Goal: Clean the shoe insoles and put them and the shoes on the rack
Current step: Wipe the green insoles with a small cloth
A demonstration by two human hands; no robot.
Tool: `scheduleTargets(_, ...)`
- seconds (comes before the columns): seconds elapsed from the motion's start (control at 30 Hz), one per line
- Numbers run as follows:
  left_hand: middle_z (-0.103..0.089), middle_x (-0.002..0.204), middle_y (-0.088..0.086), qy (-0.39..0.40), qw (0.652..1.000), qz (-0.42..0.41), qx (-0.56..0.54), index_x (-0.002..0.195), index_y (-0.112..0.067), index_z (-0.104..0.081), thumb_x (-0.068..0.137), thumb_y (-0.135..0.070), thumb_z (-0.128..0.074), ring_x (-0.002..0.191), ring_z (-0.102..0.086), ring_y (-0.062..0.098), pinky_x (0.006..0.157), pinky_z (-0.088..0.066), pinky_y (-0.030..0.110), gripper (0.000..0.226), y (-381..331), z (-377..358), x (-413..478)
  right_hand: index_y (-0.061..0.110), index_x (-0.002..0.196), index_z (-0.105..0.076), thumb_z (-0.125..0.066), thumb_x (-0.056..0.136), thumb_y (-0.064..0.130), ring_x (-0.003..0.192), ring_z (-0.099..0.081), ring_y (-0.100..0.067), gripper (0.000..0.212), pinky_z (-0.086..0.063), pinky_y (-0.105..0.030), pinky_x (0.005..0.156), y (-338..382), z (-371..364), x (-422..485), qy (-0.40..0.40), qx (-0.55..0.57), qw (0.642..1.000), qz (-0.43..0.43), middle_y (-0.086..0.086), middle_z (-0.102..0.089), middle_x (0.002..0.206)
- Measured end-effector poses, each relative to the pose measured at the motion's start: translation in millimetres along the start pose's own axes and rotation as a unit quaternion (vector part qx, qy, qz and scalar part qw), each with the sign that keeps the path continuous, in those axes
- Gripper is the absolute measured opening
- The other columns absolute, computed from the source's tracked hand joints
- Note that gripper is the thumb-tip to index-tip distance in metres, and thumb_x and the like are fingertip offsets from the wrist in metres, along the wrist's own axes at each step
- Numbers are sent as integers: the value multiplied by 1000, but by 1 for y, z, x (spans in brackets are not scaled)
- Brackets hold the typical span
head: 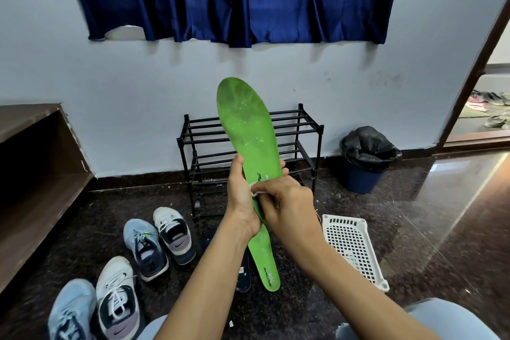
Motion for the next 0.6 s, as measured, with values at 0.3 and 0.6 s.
scheduleTargets(0.3, -73, 84, 13, 8, 1000, -3, 3, 78, -4, -76, 99, -56, -23, 78, -70, 22, 75, -55, 30, 78, 2, 0, 1, 11, 80, -75, -60, 67, -1, 73, -67, -19, 23, -47, -23, 75, 0, 2, 4, -34, 20, 999, -11, -2, -72, 77)
scheduleTargets(0.6, -71, 93, 13, -1, 1000, 1, -2, 97, -5, -69, 100, -53, -26, 82, -69, 22, 76, -54, 30, 64, 7, -2, 0, 11, 79, -75, -59, 68, 1, 72, -67, -19, 22, -51, -30, 77, -1, 4, 13, -41, 10, 999, -20, -2, -72, 77)
Point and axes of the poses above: each hand's wrist, its own x-axis towards the middle knuckle, its own z-axis out of the back of the hand, y = z × x, the point moved 2 cm from there along x, towards the middle knuckle
